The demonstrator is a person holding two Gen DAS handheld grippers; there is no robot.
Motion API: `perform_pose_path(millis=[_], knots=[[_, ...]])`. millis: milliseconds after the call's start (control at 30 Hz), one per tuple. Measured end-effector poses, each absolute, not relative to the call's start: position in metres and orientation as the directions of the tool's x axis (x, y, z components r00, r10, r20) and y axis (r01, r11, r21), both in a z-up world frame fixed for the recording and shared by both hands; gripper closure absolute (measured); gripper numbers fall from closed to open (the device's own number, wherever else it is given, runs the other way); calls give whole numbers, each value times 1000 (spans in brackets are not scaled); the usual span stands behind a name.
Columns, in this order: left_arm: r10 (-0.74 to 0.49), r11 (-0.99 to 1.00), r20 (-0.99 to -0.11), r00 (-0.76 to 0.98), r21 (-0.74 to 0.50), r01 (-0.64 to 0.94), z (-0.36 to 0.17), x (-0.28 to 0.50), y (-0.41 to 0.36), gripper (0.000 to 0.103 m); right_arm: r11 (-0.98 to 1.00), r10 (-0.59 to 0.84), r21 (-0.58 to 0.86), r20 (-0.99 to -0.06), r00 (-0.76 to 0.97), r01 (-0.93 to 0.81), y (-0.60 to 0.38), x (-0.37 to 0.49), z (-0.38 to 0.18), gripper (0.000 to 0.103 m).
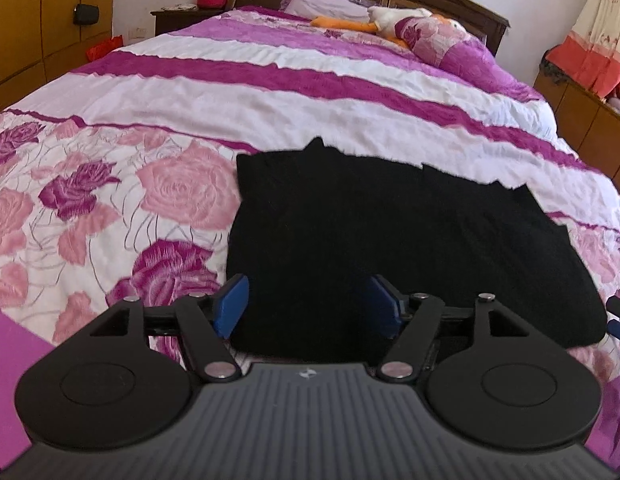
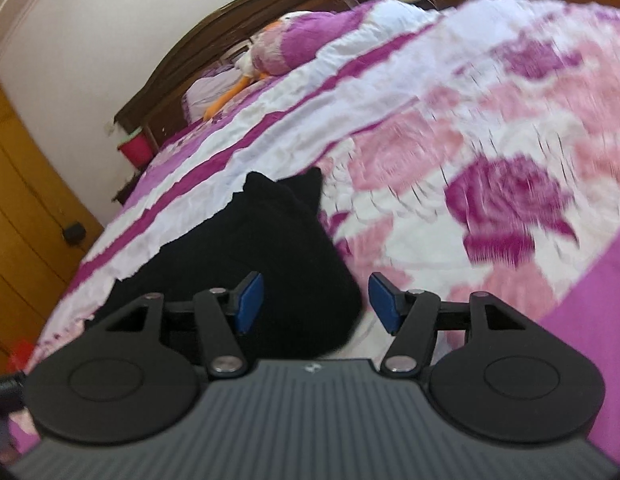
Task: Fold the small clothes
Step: 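Pinch the cardigan corner with the right tool and tuck it in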
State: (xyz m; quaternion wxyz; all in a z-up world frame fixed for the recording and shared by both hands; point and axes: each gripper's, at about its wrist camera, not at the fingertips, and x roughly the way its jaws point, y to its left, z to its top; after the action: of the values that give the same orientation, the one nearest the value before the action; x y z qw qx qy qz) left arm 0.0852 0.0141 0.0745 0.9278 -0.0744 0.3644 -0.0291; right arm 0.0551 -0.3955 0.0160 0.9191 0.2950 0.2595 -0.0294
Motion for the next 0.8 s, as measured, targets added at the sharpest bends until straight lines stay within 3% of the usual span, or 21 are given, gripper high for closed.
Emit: perform_pose_path(millis=[300,600,800], knots=[[-87,992,-691,718,-125,-1,60,85,10,31,773,135,597,-487,863,216,-388,44,-4,42],[-54,996,-702,710,-92,-16,49,88,8,27,761,182,623,-471,863,180,-370,54,-9,35],[-46,994,-720,692,-102,-40,43,92,11,24,675,189,714,-411,892,186,-377,72,-18,35]])
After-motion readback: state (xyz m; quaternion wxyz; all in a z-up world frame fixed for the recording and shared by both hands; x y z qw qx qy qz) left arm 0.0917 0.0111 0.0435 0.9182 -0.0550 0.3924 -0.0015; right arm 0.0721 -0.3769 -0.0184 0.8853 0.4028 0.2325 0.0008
